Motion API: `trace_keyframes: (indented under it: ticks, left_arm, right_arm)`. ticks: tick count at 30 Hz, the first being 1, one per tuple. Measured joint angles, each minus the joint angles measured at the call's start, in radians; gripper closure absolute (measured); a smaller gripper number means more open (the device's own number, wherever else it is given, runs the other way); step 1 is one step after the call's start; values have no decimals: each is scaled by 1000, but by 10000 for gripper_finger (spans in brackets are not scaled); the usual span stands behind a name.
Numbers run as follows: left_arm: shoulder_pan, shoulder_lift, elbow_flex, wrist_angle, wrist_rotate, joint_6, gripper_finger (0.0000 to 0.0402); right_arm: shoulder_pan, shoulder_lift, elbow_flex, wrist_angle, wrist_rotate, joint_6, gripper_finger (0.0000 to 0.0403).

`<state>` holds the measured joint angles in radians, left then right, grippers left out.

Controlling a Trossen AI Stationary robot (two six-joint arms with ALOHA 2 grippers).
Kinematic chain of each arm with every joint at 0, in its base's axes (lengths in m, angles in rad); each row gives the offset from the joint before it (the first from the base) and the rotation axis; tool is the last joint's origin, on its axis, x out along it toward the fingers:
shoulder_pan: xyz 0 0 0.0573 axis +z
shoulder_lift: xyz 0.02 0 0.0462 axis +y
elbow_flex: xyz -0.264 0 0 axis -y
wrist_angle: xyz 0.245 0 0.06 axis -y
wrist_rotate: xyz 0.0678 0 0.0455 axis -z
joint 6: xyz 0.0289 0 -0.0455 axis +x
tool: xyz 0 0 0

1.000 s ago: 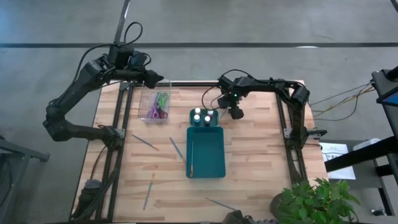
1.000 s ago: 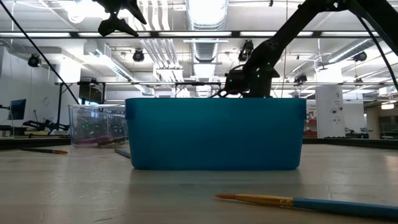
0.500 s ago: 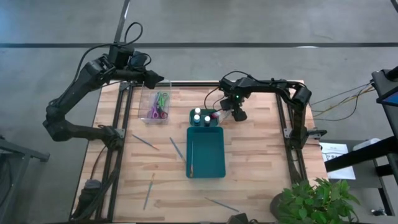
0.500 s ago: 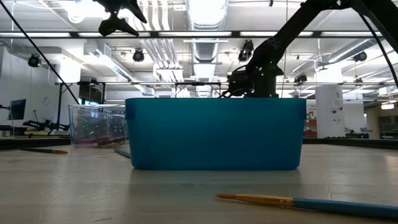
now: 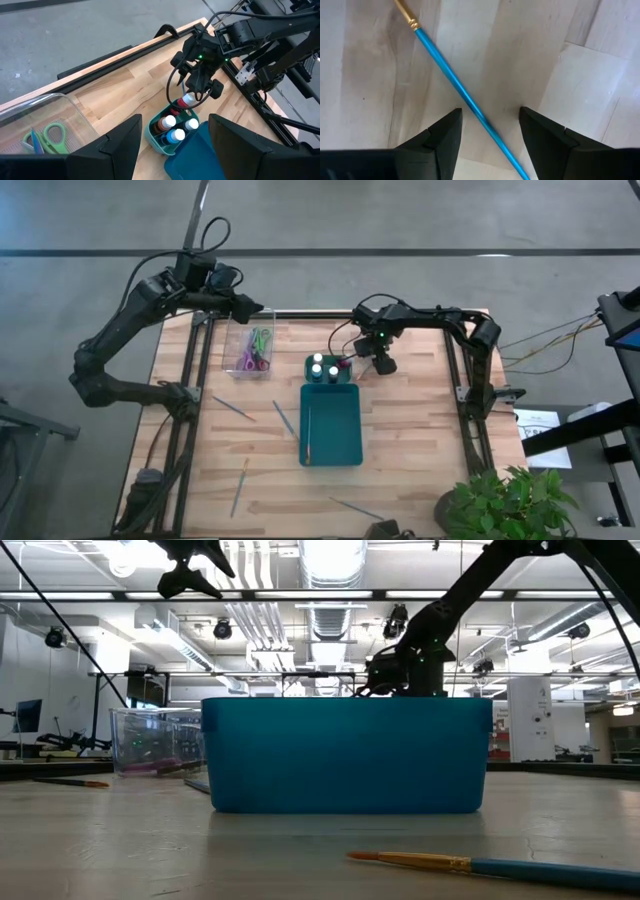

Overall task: Pick & Place Paint Supplies
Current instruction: Put the blue paintbrush into the blue bin

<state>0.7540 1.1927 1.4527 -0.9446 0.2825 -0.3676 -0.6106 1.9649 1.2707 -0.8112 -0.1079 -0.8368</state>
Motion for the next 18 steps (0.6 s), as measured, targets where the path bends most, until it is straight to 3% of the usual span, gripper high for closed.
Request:
trace_keyframes:
  ticks: [6, 18]
  left_arm:
    - [0, 0, 0, 0, 0, 0, 163]
    - [0, 0, 0, 0, 0, 0, 163]
  right_arm:
    - [-1, -3, -22, 19, -4, 23, 232]
    - [-2, -3, -30, 14, -23, 45, 374]
